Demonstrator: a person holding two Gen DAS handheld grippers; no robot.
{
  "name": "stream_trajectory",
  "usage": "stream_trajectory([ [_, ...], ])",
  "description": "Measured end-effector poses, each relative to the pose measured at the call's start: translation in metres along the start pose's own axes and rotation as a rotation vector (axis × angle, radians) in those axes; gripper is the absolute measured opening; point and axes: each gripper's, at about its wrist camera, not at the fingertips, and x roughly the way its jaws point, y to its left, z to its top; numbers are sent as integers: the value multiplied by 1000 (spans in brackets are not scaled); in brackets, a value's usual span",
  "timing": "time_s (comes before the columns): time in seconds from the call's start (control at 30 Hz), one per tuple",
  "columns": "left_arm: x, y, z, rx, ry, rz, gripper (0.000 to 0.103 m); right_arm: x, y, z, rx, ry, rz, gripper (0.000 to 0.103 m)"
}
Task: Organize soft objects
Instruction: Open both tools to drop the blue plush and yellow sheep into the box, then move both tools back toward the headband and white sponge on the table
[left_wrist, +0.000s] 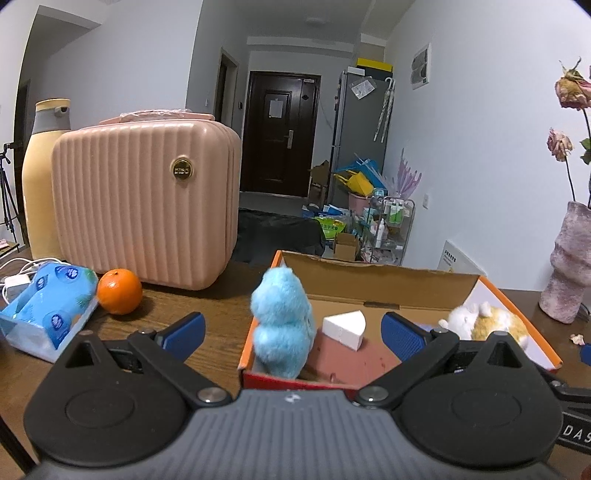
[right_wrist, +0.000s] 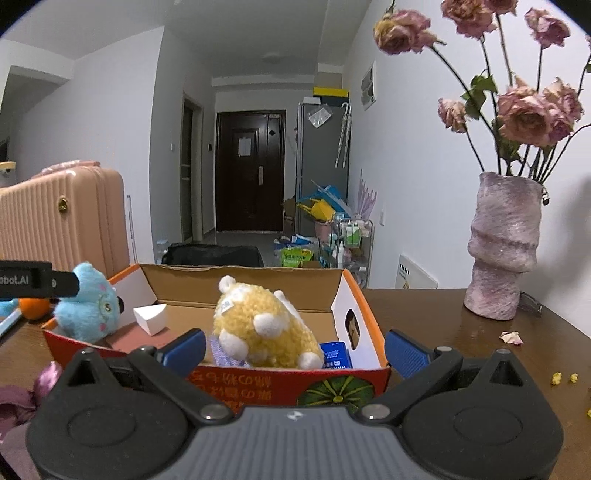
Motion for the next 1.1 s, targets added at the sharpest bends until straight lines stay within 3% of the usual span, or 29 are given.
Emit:
stream_trajectory([
  [1.1,-116,39,-53,36,10,-30,103,-121,10,-55,-35,-42,48,103],
])
